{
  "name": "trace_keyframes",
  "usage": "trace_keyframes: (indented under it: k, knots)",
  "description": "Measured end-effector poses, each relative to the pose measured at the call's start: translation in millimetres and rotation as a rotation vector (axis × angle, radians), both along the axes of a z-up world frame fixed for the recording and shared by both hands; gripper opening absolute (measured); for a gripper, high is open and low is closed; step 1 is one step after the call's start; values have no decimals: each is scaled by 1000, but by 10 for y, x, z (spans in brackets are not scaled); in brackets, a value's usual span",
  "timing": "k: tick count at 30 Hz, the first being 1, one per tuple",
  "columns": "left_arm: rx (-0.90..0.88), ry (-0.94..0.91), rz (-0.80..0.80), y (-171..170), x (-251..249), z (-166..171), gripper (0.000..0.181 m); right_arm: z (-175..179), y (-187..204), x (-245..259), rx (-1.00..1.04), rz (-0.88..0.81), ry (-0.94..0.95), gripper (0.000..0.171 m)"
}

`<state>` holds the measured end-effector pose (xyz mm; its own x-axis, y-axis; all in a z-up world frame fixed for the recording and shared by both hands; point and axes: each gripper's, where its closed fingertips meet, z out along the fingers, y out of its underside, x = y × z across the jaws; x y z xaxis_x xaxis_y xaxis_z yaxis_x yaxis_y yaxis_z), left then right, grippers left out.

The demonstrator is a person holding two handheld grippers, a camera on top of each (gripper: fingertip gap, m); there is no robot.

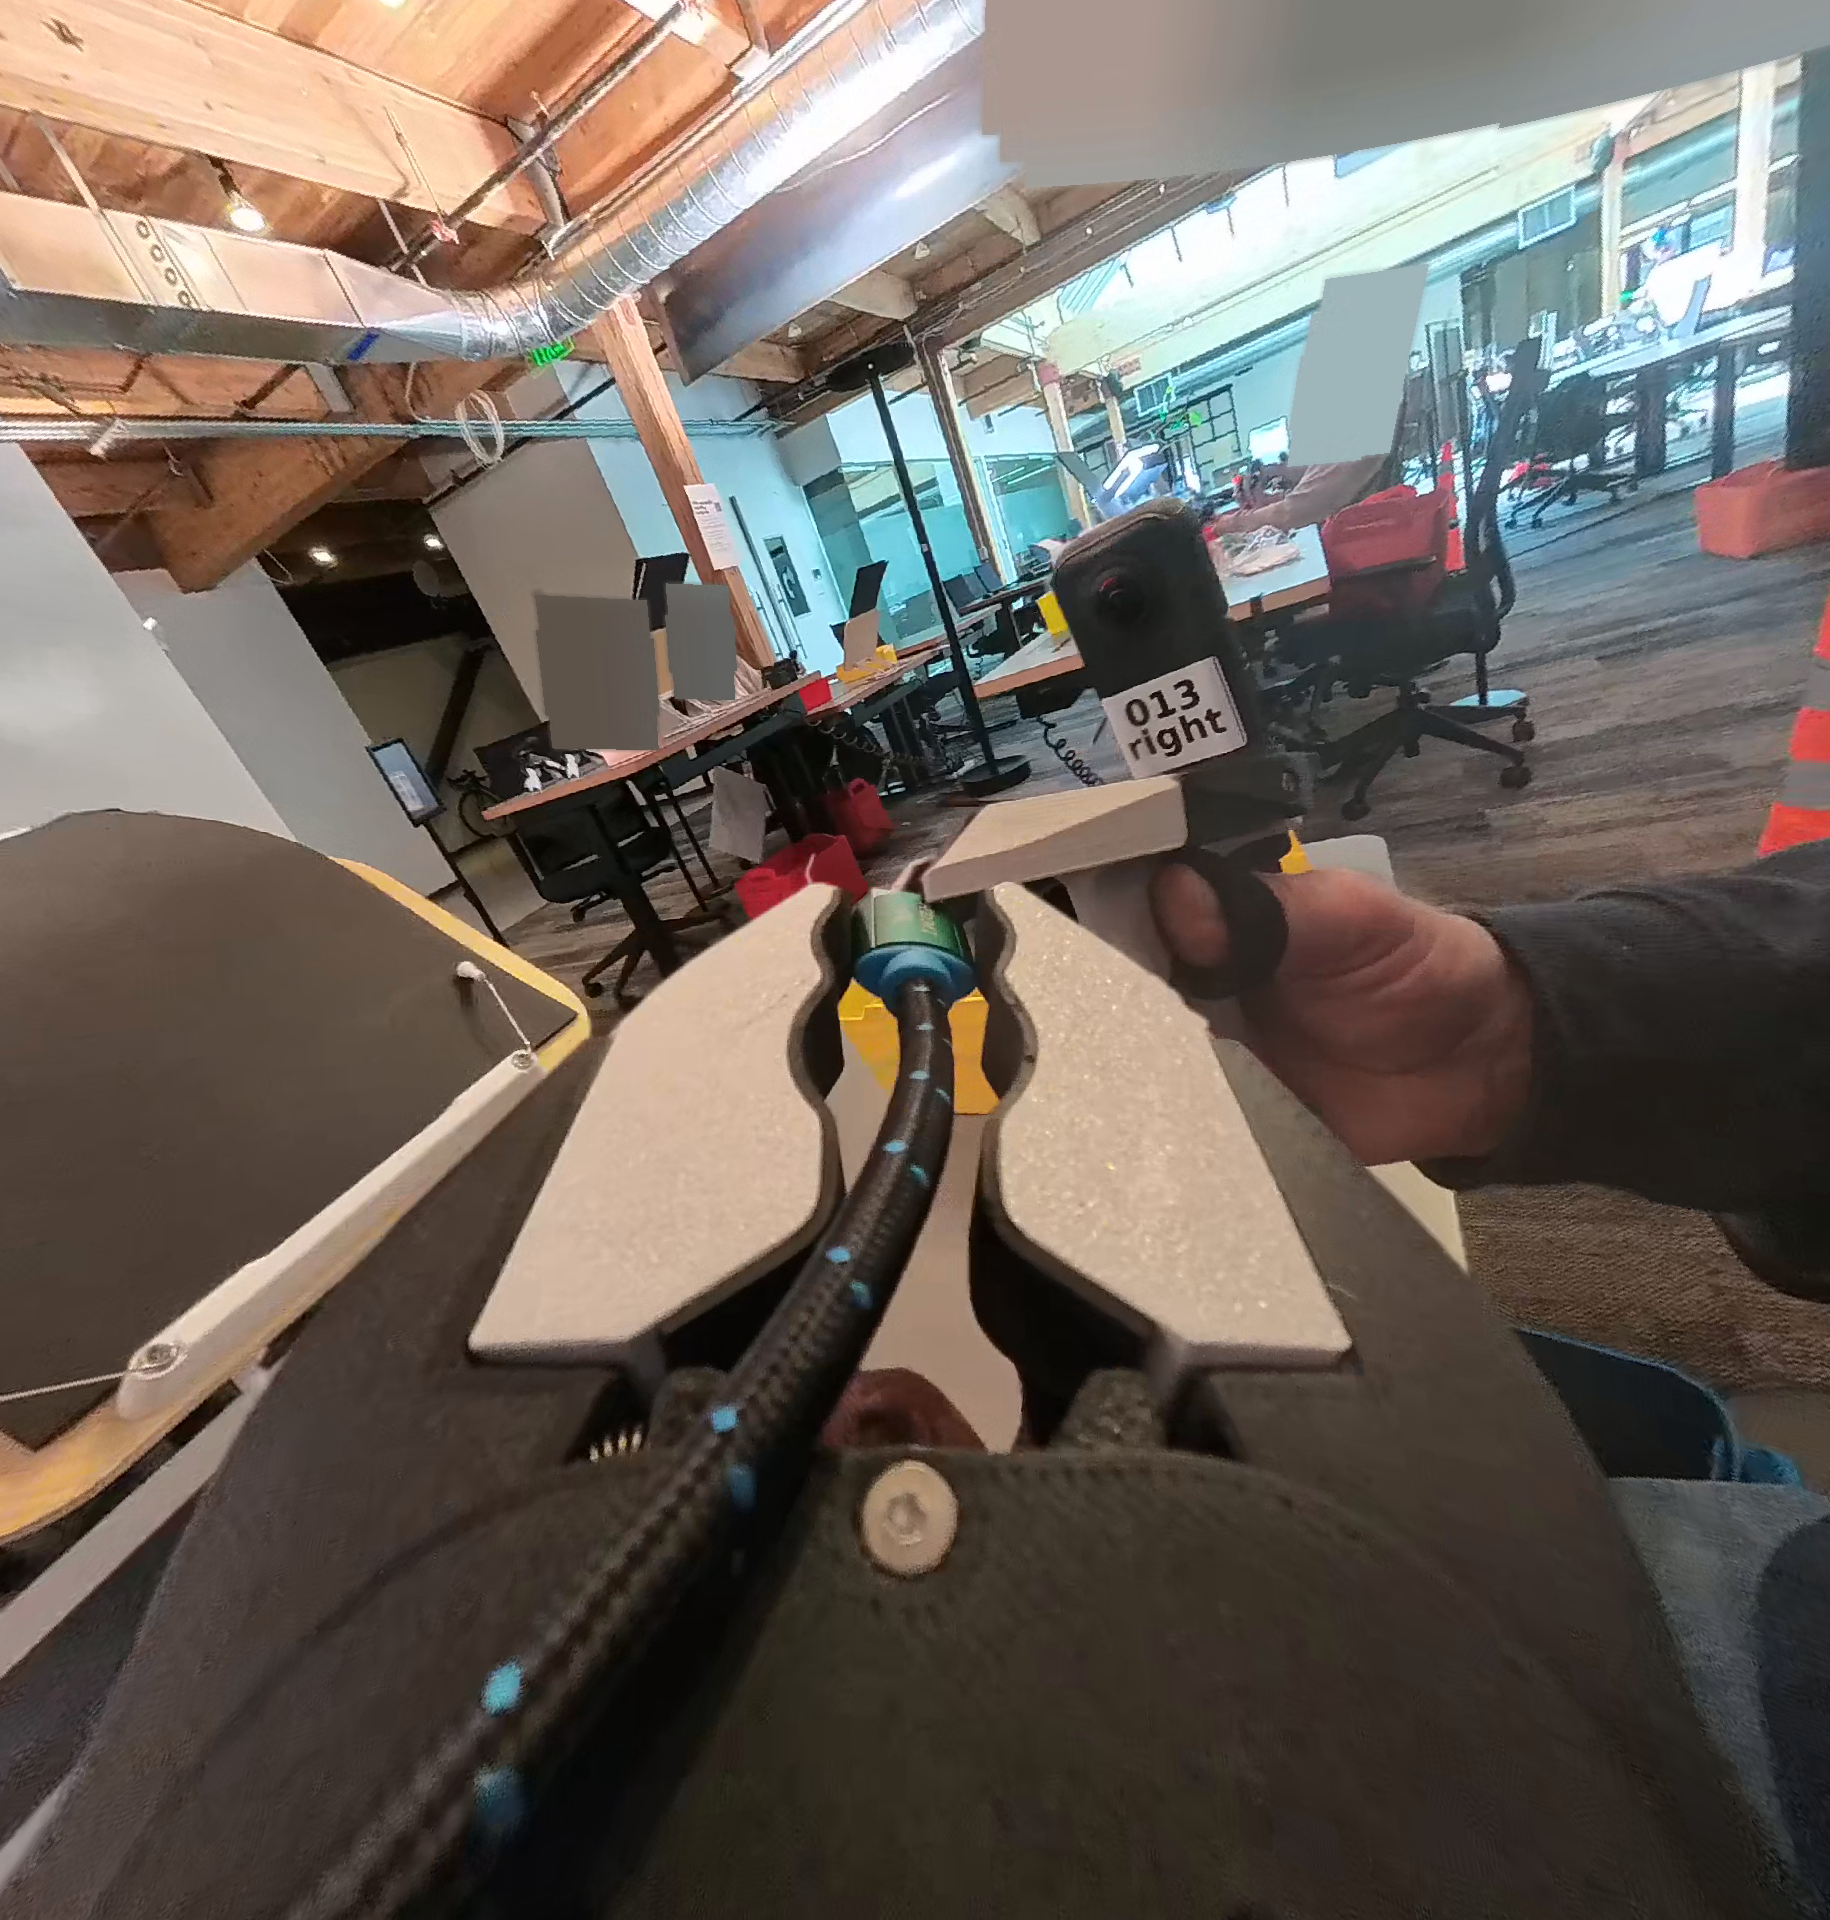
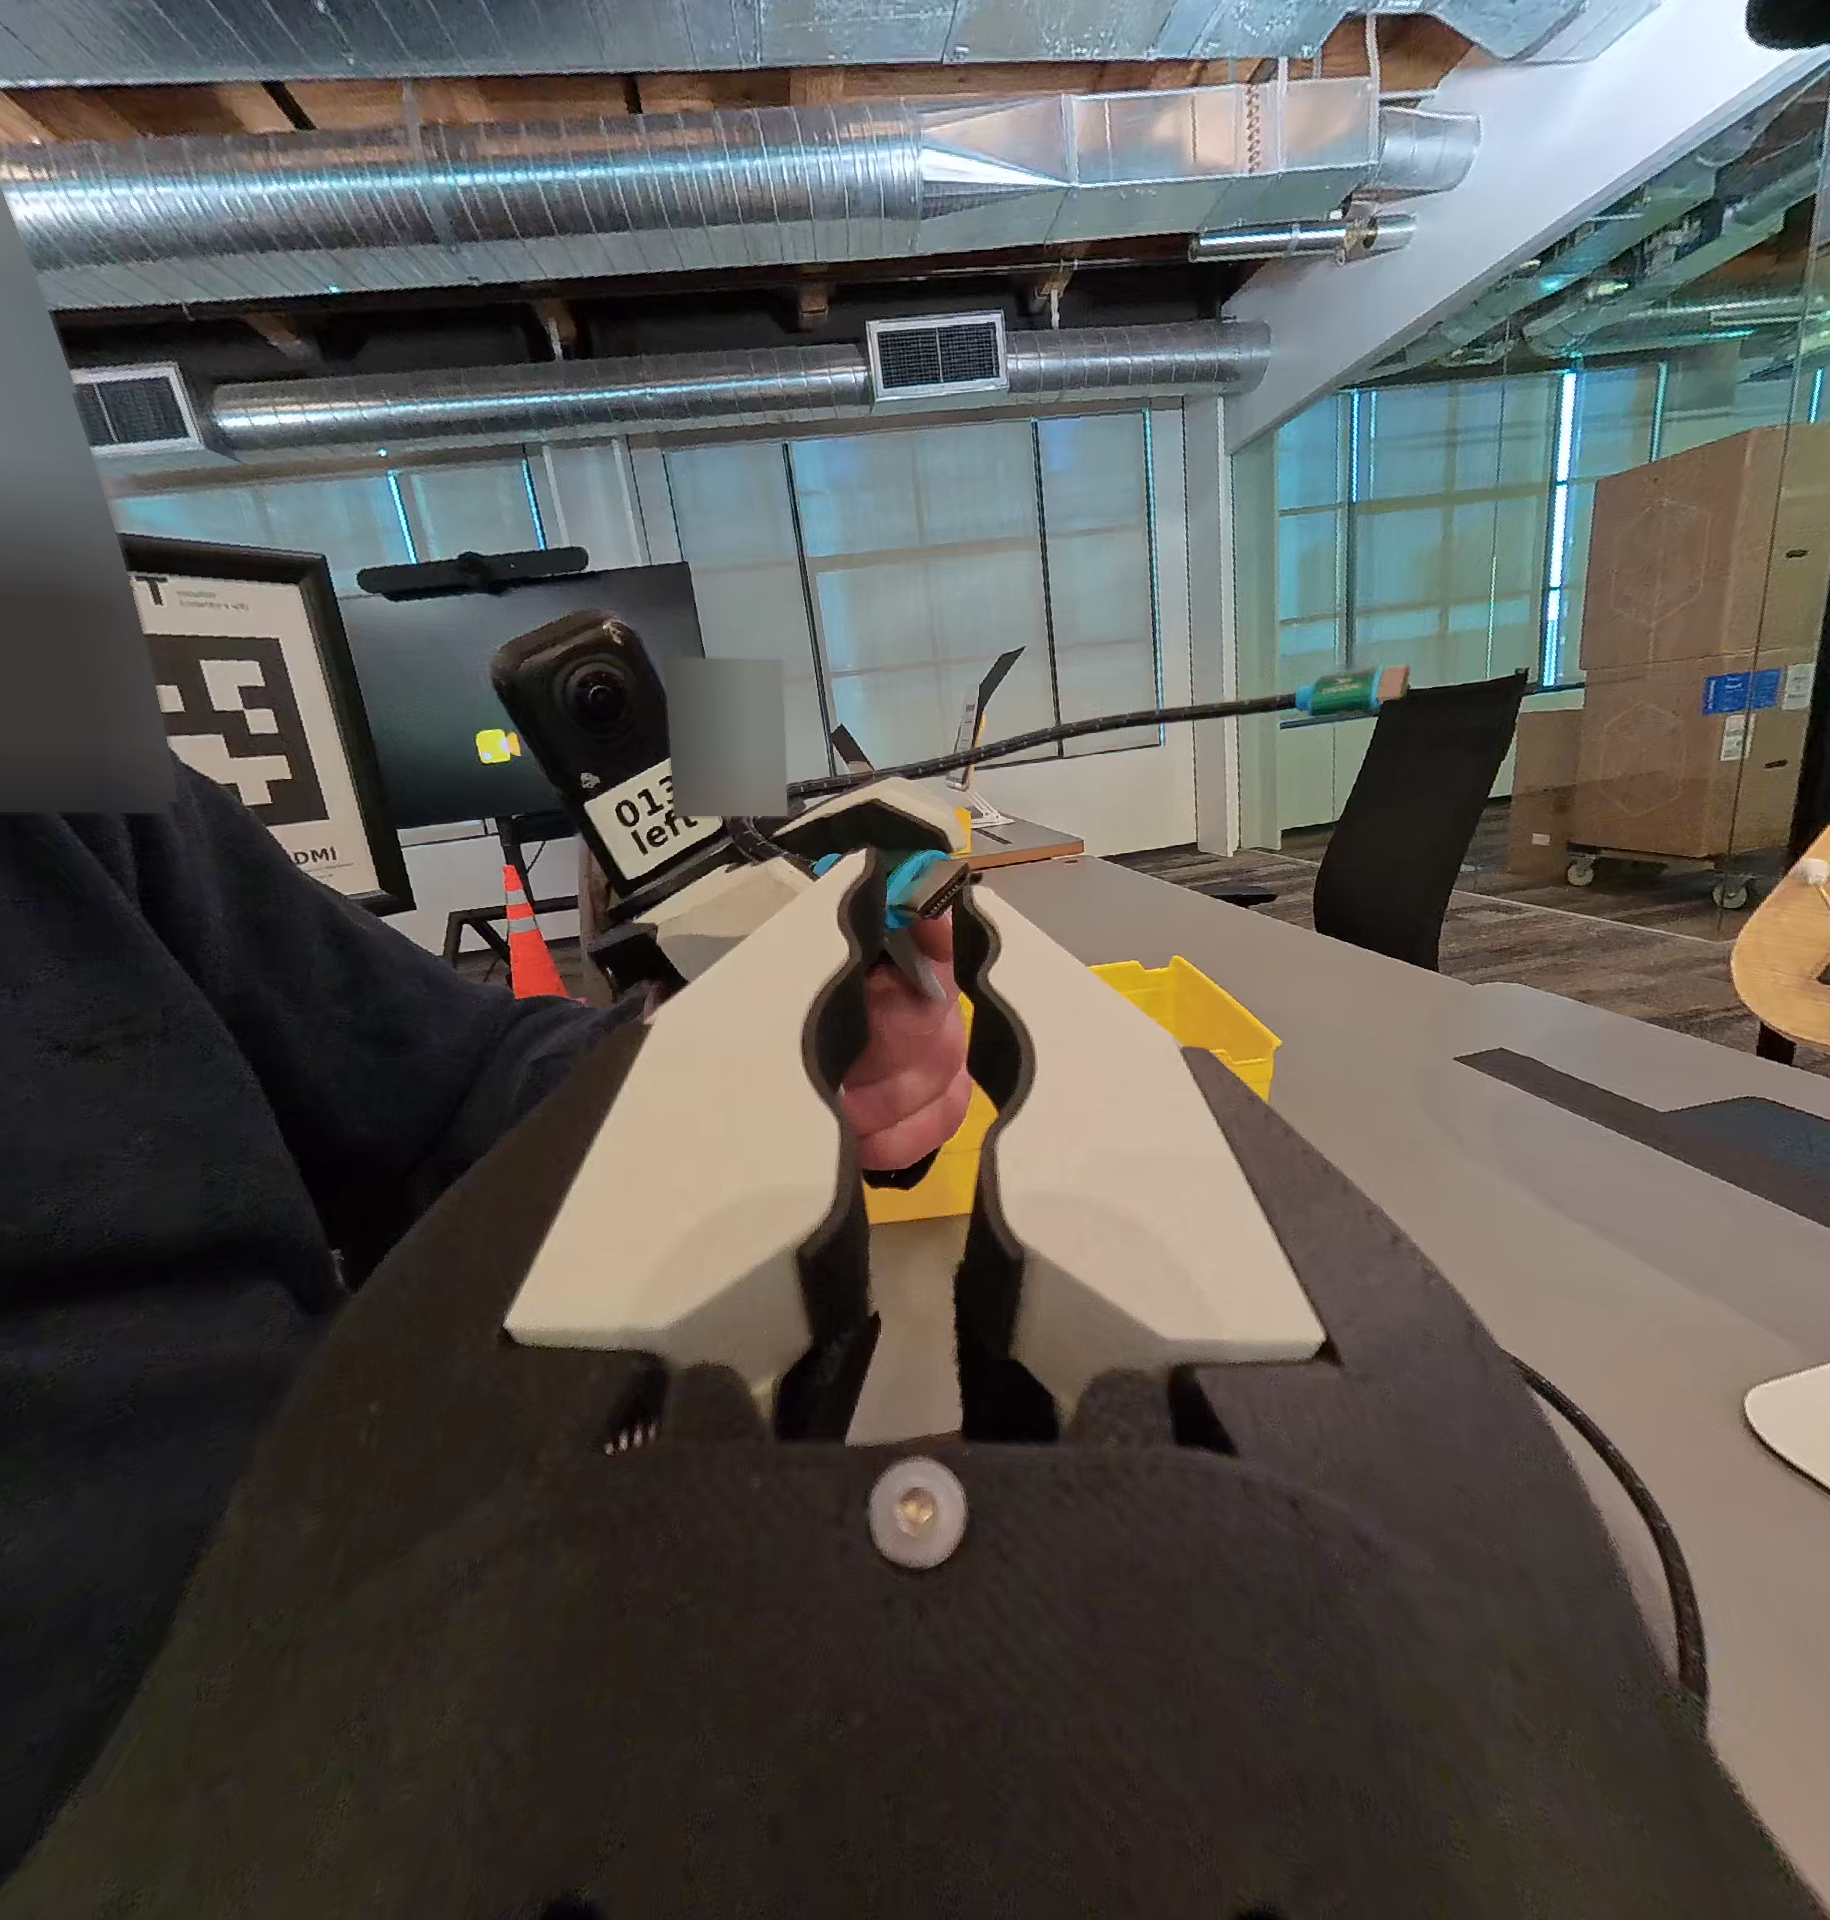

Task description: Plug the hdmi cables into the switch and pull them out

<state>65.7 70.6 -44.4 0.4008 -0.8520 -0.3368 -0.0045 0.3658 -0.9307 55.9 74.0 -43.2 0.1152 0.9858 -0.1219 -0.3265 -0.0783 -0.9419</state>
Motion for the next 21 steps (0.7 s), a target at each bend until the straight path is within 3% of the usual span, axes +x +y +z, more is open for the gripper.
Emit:
trace_keyframes:
  k: [21]
  knots:
    - [50,35,15,13,-3,-51,22,-54,28,3,-77,76,17,13]
